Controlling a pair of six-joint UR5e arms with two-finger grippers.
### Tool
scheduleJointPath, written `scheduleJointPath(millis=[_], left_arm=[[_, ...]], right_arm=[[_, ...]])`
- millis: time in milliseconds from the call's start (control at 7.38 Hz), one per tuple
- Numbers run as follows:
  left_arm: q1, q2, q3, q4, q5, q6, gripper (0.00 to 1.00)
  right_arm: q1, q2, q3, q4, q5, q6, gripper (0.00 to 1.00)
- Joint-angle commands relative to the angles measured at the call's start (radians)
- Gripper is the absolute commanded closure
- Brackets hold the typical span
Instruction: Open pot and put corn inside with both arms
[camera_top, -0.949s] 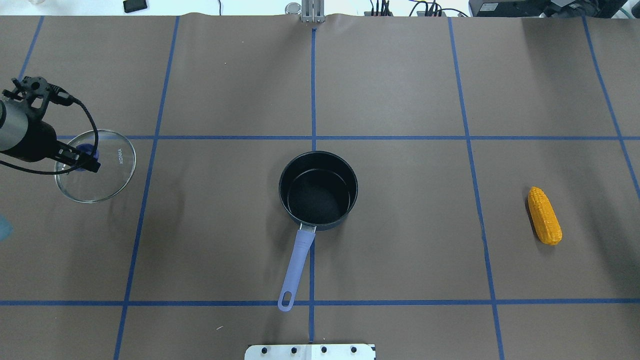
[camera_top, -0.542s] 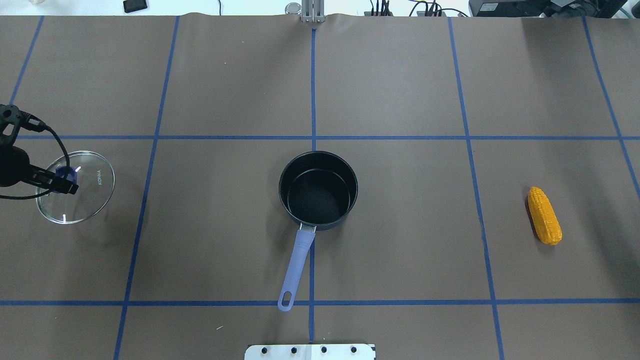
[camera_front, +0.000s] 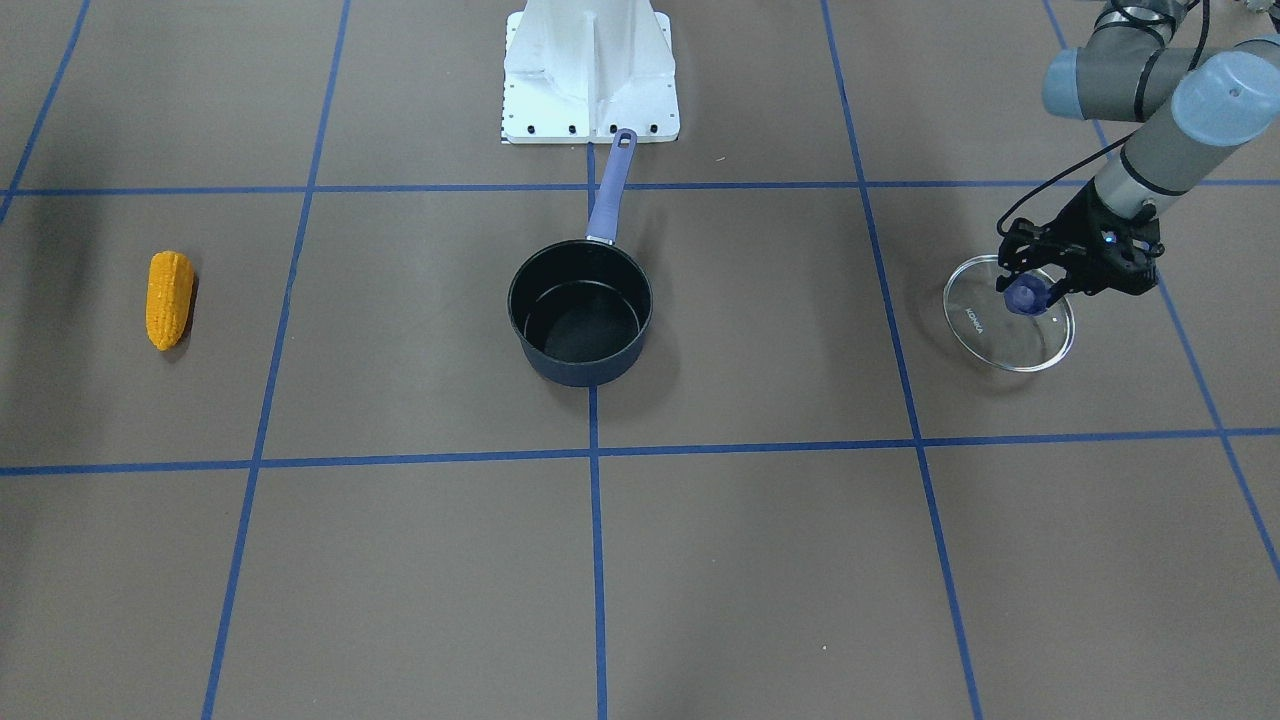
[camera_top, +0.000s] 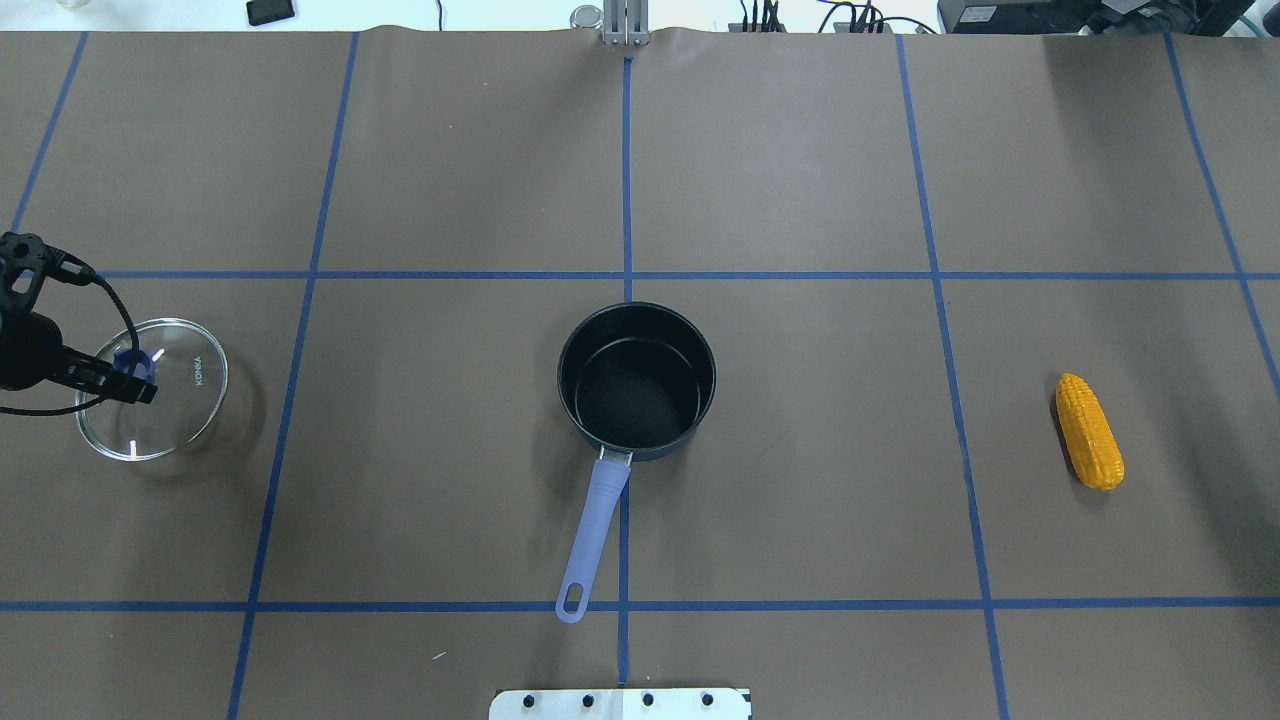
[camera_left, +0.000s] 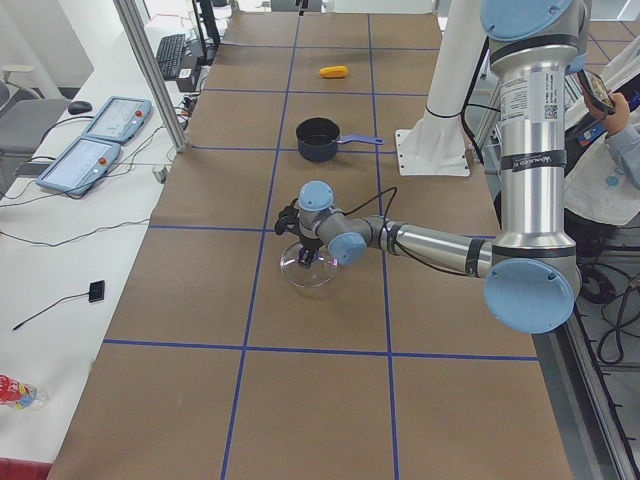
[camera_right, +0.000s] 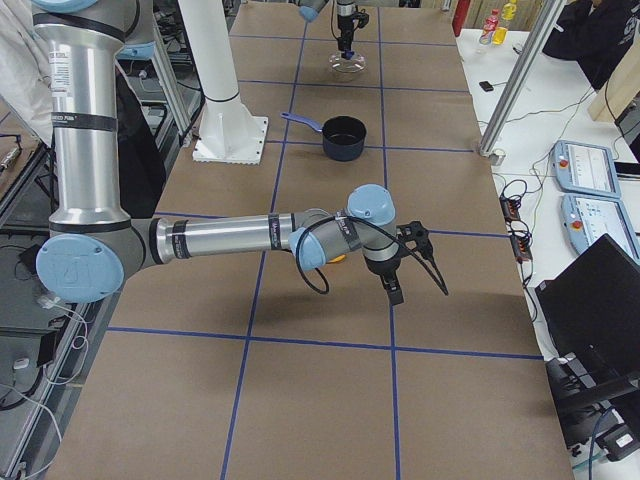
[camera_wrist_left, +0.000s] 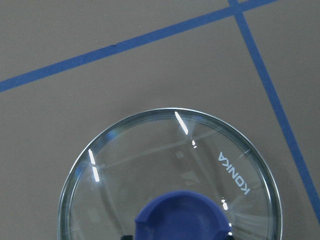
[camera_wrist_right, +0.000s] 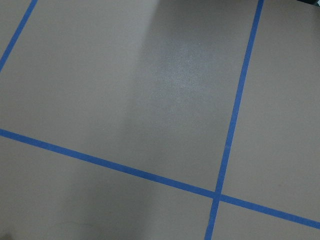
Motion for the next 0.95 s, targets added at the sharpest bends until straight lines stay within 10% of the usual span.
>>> scheduleJointPath(millis=[0,407,814], left_arm=[[0.019,-0.009,0.022,-0.004,0.006,0.003,0.56],[0.025,-0.024,0.026,-0.004,0.007,0.005,0.02],[0.002,-0.055,0.014,0.022,-0.002,0.004,0.02]], right_arm=[[-0.002,0.000,0.000,0.000,0.000,0.000,0.00],[-0.002,0.000,0.000,0.000,0.000,0.000,0.00],[-0.002,0.000,0.000,-0.002,0.005,0.011,0.00]])
